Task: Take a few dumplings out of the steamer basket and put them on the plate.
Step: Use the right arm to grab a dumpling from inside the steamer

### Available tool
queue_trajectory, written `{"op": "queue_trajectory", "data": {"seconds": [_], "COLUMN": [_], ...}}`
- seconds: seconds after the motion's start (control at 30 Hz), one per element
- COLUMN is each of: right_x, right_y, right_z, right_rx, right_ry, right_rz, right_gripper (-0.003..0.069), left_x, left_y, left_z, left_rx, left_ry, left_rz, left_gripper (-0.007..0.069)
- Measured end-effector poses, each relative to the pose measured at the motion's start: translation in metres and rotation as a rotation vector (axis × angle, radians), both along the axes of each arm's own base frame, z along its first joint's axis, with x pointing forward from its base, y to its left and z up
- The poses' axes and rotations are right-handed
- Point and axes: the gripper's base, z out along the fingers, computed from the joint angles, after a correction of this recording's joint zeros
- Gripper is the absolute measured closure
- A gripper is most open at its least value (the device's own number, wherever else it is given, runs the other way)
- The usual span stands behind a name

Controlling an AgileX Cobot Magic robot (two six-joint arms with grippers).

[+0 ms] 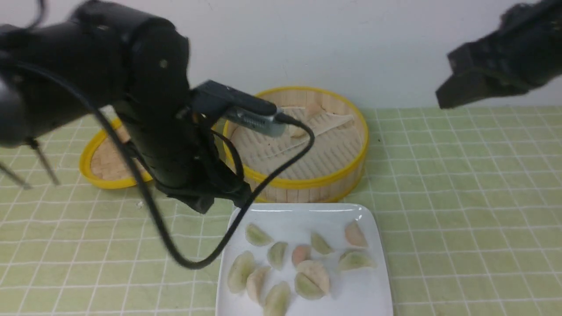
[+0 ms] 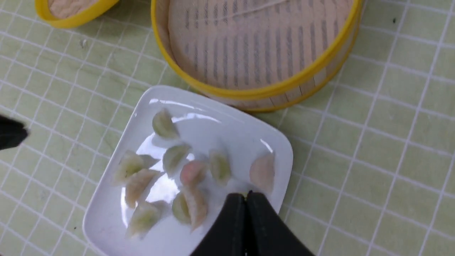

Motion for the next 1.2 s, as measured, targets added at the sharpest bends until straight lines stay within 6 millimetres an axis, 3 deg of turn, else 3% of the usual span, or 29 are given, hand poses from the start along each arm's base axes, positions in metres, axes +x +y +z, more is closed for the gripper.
{"op": "queue_trajectory", "data": {"seconds": [0.1, 0.27, 0.53, 0.57, 0.7, 0.83, 1.07, 1.2], "right_x": [0.031, 0.083, 0.157, 0.168, 0.191, 0.204, 0.205, 0.207], "right_y": [0.019, 0.049, 0.083, 0.086, 0.095, 0.101, 0.12, 0.126], "right_z": [-0.009, -0.032, -0.081, -0.095, -0.127, -0.157, -0.192, -0.201], "right_rx": [-0.033, -0.064, -0.056, -0.057, -0.06, -0.068, -0.124, -0.14], "right_ry": [0.003, -0.013, -0.048, -0.042, -0.044, -0.033, -0.03, -0.067], "right_rz": [0.021, 0.034, 0.041, 0.04, 0.04, 0.05, 0.163, 0.206], "right_gripper": [0.0669, 0.0646, 0.0478, 0.0436, 0.0309, 0.0242, 0.0226, 0.0225], "left_x": [-0.026, -0.068, -0.124, -0.131, -0.151, -0.164, -0.174, -0.175], "left_y": [0.015, 0.039, 0.071, 0.077, 0.093, 0.107, 0.125, 0.128], "left_z": [0.03, 0.061, 0.087, 0.089, 0.098, 0.105, 0.112, 0.113], "left_rx": [-0.054, -0.127, -0.204, -0.206, -0.205, -0.195, -0.143, -0.12], "left_ry": [-0.082, -0.185, -0.297, -0.308, -0.368, -0.441, -0.528, -0.552], "left_rz": [0.017, 0.042, 0.056, 0.066, 0.1, 0.144, 0.214, 0.224], "left_gripper": [0.0631, 0.0631, 0.0631, 0.0631, 0.0631, 0.0631, 0.0631, 0.0631]}}
